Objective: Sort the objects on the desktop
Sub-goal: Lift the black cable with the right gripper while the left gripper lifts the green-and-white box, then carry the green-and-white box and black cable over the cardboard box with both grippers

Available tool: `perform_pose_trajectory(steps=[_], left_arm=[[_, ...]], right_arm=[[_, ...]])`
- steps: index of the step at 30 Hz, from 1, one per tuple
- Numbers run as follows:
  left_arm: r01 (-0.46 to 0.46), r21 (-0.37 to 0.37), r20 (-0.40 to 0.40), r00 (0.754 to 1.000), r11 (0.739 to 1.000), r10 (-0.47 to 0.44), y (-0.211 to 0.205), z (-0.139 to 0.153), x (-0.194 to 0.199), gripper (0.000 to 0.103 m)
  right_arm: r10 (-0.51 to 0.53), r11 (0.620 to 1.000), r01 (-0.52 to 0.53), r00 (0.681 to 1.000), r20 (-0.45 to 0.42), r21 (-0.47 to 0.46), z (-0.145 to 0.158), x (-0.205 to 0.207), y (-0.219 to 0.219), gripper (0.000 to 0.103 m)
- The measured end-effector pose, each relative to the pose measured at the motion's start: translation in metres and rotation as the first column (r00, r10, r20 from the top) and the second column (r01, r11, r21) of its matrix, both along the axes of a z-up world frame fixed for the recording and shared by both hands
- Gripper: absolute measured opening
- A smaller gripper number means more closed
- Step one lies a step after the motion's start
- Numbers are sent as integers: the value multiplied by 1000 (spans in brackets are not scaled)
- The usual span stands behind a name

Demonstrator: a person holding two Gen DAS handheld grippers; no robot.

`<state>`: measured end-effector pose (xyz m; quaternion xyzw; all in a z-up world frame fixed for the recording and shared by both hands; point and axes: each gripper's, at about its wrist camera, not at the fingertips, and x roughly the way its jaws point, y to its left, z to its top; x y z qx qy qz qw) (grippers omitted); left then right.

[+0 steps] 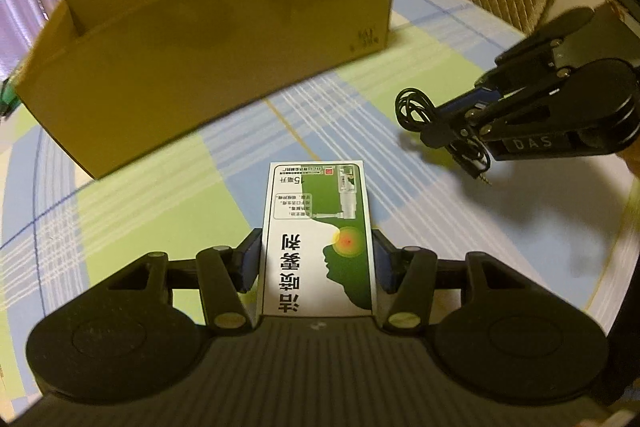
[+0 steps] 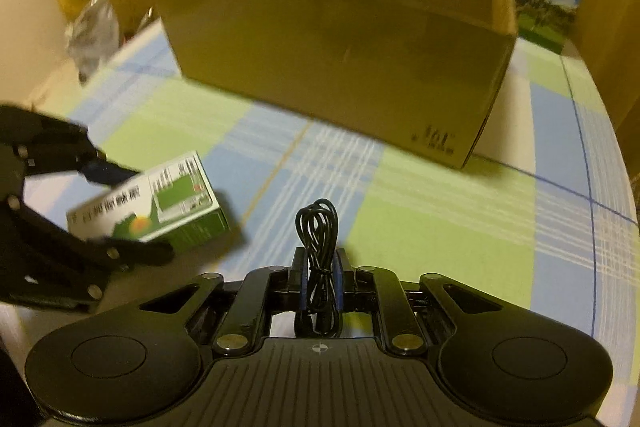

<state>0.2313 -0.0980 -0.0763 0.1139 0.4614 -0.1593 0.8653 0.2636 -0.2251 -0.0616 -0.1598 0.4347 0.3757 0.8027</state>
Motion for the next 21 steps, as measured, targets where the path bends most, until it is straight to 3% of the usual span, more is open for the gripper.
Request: perform_pose_trajectory(steps=[6,14,21], left_arm=[[-43,-11,35,998,999,44,7,10,6,50],[-126,-45,102,986,991,130,22,39,10,50],[-178,-77,145,972,981,188,35,59,16,50]], right_arm=[[-14,999,13,1000,2,52,9,1,3,9],[-96,974,83,994,52,212,47,5,3,9],[-120,961,98,990,71,259,60,6,20,9]])
